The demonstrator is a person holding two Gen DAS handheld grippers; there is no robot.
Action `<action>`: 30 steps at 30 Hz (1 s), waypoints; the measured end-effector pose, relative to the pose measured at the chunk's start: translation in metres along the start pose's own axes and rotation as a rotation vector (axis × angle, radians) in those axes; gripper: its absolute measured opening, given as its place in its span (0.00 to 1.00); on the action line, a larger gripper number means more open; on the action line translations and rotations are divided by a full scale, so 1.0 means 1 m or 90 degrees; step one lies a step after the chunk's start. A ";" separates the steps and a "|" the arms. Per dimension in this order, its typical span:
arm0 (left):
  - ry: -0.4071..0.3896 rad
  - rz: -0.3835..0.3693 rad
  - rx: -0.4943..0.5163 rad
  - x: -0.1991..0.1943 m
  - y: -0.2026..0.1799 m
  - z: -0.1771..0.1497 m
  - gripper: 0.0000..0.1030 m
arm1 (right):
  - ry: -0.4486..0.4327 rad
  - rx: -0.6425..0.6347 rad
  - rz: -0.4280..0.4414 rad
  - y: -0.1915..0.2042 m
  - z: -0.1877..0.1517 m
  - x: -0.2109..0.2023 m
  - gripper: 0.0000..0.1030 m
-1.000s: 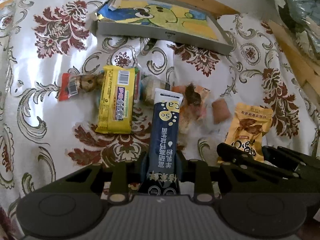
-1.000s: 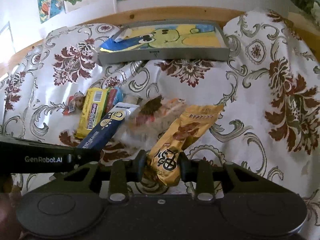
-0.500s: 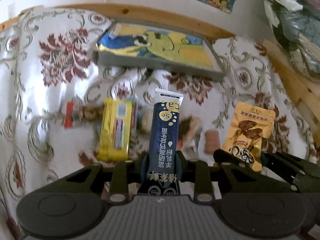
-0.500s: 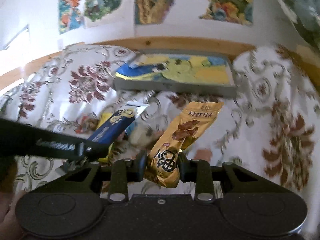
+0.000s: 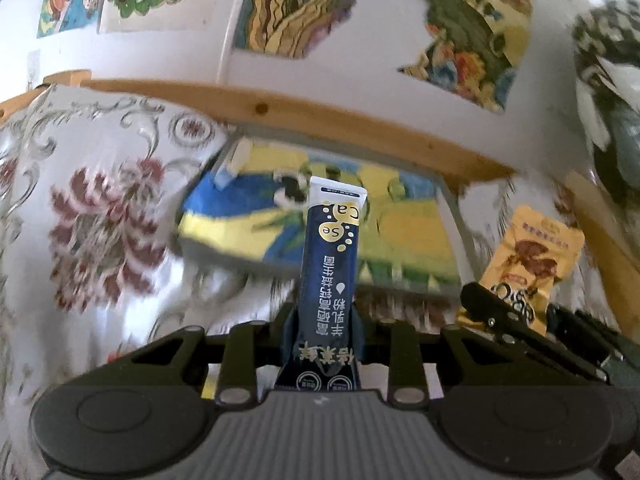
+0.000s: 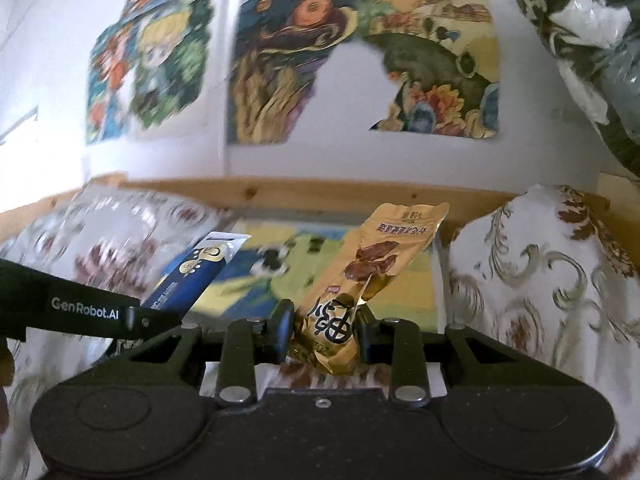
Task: Organize snacks
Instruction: 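Lift the blue stick with the left tool while the right tool carries the gold packet to the tray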
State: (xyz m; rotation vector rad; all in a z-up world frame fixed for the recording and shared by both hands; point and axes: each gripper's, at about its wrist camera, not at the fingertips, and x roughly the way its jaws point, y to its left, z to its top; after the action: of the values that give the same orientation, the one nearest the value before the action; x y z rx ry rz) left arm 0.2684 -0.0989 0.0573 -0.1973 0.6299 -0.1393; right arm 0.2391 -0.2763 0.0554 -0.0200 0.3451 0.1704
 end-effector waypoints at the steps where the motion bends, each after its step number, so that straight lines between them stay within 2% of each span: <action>1: -0.004 0.001 -0.005 0.009 -0.001 0.007 0.31 | -0.003 0.005 0.000 -0.005 0.003 0.010 0.33; 7: -0.019 -0.007 -0.022 0.058 -0.008 0.038 0.31 | -0.003 -0.013 -0.010 -0.025 0.010 0.060 0.33; 11: -0.023 -0.011 -0.015 0.085 -0.018 0.047 0.31 | 0.000 -0.024 -0.008 -0.034 0.010 0.091 0.33; 14: -0.013 -0.009 -0.027 0.105 -0.023 0.050 0.31 | 0.009 -0.050 -0.011 -0.035 -0.001 0.104 0.33; 20: 0.011 0.009 -0.037 0.141 -0.030 0.049 0.31 | 0.036 -0.045 -0.009 -0.044 -0.018 0.126 0.34; 25: 0.031 0.025 -0.030 0.159 -0.035 0.045 0.31 | 0.076 -0.030 -0.002 -0.050 -0.027 0.141 0.34; 30: 0.047 0.039 -0.030 0.171 -0.038 0.041 0.33 | 0.089 -0.014 -0.012 -0.056 -0.025 0.145 0.40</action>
State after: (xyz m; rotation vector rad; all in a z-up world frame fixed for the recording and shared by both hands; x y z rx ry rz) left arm 0.4271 -0.1627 0.0013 -0.2185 0.7132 -0.0728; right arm 0.3742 -0.3090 -0.0176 -0.0570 0.4826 0.1547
